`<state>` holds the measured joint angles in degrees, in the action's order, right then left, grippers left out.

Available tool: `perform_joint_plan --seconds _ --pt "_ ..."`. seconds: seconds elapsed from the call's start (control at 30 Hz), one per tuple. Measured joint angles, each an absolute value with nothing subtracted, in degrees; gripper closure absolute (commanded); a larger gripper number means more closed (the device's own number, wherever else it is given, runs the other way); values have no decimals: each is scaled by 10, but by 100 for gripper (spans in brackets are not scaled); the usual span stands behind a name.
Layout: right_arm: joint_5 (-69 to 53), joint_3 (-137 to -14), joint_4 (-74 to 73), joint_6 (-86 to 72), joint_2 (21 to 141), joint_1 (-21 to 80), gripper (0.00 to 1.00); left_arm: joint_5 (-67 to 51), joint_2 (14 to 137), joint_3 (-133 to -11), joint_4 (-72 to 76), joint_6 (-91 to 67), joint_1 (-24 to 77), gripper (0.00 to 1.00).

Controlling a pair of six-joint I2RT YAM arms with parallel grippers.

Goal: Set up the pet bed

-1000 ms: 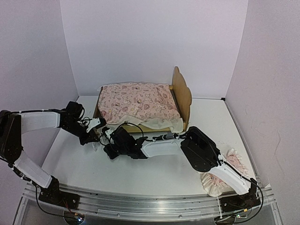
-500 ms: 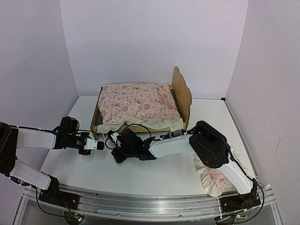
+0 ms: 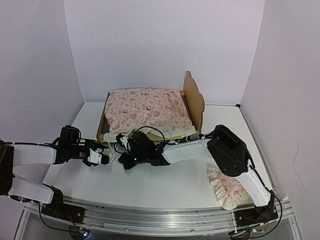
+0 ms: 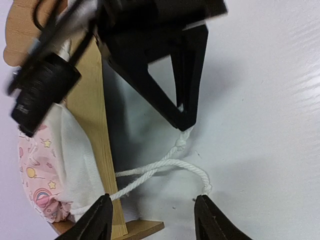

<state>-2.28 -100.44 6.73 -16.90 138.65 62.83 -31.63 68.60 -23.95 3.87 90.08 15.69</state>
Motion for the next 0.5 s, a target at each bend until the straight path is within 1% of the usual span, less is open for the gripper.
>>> perform_joint_plan --seconds 0.1,0.2,0.27,0.37,0.43,0.5 --pt "-28 -1004 67 -174 1386 625 100 -341 597 -263 -55 819 159 36" --pt "-33 -1004 67 -181 1386 625 100 -357 557 -326 -115 651 167 40" --pt "-36 -1004 67 -185 1386 625 100 -353 559 -375 -132 501 170 46" --pt "-41 -1004 67 -193 1386 625 100 -318 591 -443 -149 238 171 58" --pt "-44 -1004 67 -196 1386 625 100 -291 615 -461 -161 77 171 62" --pt "-49 -1004 67 -198 1386 625 100 -261 636 -459 -189 -65 171 62"
